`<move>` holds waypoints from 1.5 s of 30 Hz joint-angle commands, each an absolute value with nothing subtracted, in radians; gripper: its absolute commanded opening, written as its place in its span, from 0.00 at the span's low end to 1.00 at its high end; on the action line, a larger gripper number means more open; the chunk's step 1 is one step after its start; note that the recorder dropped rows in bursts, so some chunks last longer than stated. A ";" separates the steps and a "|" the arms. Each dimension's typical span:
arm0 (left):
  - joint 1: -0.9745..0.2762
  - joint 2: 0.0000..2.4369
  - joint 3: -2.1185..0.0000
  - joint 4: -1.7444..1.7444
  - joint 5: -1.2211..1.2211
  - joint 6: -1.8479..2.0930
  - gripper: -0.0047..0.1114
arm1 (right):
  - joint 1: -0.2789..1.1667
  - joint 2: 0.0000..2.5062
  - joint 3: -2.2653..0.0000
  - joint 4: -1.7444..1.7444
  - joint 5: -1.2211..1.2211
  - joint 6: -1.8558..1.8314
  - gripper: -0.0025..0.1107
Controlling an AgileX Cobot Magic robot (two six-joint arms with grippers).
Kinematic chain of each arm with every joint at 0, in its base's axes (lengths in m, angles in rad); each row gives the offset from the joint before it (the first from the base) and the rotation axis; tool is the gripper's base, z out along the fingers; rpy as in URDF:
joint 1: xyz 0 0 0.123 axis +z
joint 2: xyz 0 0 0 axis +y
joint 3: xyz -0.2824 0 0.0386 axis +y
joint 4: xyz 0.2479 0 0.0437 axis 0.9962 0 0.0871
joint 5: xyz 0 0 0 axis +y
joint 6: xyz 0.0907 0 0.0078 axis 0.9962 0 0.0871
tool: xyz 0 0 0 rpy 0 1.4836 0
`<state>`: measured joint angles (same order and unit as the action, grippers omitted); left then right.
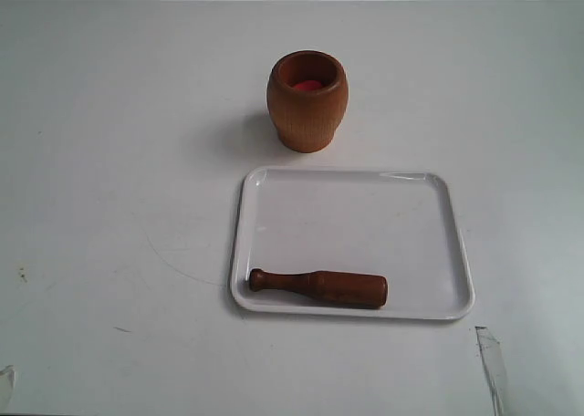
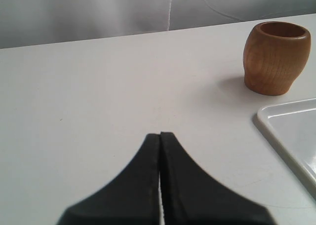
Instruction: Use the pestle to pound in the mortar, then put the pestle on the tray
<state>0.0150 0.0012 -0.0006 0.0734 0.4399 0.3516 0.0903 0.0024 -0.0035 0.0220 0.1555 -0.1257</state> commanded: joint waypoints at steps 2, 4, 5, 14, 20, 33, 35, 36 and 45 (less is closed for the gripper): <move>0.007 0.000 0.000 0.066 0.437 0.343 0.04 | 0.086 0.000 0.000 0.065 0.199 -0.145 0.02; 0.007 0.000 0.000 0.066 0.437 0.343 0.04 | 0.086 0.000 0.000 0.070 0.195 -0.145 0.02; 0.007 0.000 0.000 0.066 0.437 0.343 0.04 | 0.086 0.000 0.000 0.070 0.195 -0.145 0.02; 0.007 0.000 0.000 0.066 0.437 0.343 0.04 | 0.086 0.000 0.000 0.070 0.195 -0.142 0.02; 0.007 0.000 0.000 0.066 0.437 0.343 0.04 | 0.086 0.000 0.000 0.070 0.195 -0.142 0.02; 0.007 0.000 0.000 0.066 0.437 0.343 0.04 | 0.086 0.000 0.000 0.070 0.195 -0.142 0.02; 0.007 0.000 0.000 0.066 0.437 0.343 0.04 | 0.086 0.000 0.000 0.070 0.195 -0.142 0.02; 0.007 0.000 0.000 0.066 0.437 0.343 0.04 | 0.086 0.000 0.000 0.070 0.195 -0.142 0.02; 0.007 0.000 0.000 0.066 0.437 0.343 0.04 | 0.086 0.000 0.000 0.070 0.195 -0.142 0.02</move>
